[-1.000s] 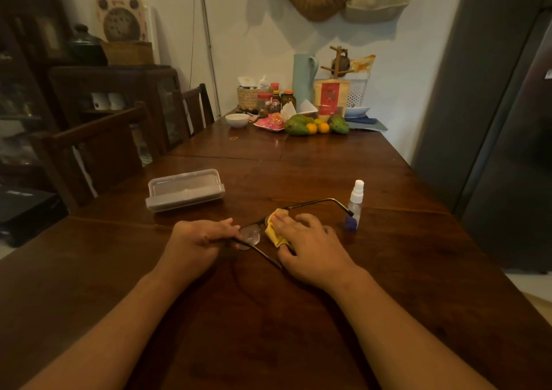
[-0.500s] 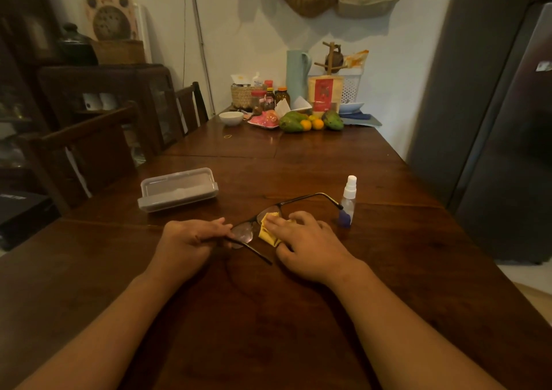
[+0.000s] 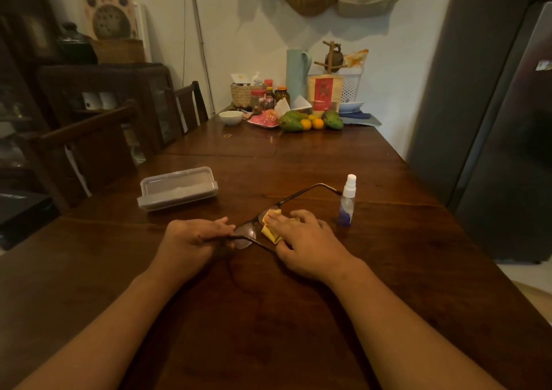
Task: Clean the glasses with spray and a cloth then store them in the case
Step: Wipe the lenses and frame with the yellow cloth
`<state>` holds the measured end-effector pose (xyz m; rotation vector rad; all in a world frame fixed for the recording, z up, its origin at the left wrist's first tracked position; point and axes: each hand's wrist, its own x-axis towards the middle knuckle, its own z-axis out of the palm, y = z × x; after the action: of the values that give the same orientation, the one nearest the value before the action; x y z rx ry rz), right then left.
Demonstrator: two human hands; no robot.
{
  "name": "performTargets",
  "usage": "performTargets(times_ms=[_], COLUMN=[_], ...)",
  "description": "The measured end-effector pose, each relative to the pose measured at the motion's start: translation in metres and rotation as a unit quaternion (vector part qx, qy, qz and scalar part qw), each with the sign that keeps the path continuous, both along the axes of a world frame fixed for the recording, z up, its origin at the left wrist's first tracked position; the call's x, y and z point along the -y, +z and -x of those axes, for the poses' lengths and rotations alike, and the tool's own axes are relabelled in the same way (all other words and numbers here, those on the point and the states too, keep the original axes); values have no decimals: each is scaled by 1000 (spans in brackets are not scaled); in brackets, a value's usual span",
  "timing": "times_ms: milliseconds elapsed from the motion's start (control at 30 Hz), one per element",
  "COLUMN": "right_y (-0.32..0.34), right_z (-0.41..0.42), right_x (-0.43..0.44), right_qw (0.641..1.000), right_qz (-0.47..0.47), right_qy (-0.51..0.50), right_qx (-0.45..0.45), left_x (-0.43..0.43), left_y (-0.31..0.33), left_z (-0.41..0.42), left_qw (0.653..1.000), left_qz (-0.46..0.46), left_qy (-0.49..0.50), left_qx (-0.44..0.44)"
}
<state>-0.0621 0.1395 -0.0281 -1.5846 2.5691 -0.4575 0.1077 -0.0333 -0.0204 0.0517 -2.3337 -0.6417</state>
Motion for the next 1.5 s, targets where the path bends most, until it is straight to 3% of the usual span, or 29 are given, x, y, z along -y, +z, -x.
performTargets(times_ms=[267,433,533,733,933,1133,1367,1500], right_y=[3,-1,0,0,-1,1,2,3], right_z=[1,3,9,5,9,7,1,6], right_x=[-2,1,-2,-2,-3,-4,-1,-3], right_qw=[999,999,997,1000,996,998,1000,999], right_qz=[10,27,48,29,48,20,17,27], right_qy=[-36,30,20,0,11,-59,19,-26], right_qx=[-21,32,63,-5,71,-5,18,6], left_x=[-1,0,1,1,2,2,0,-1], left_y=[2,1,1,0,-1,0,-1,0], left_z=[1,0,-1,0,-1,-1,1,0], left_qw=[1000,1000,1000,1000,1000,1000,1000,1000], left_qz=[18,21,20,14,17,23,16,28], left_qy=[-7,-5,-4,-11,-6,-10,-13,-1], left_qx=[-2,5,-3,1,1,-8,2,2])
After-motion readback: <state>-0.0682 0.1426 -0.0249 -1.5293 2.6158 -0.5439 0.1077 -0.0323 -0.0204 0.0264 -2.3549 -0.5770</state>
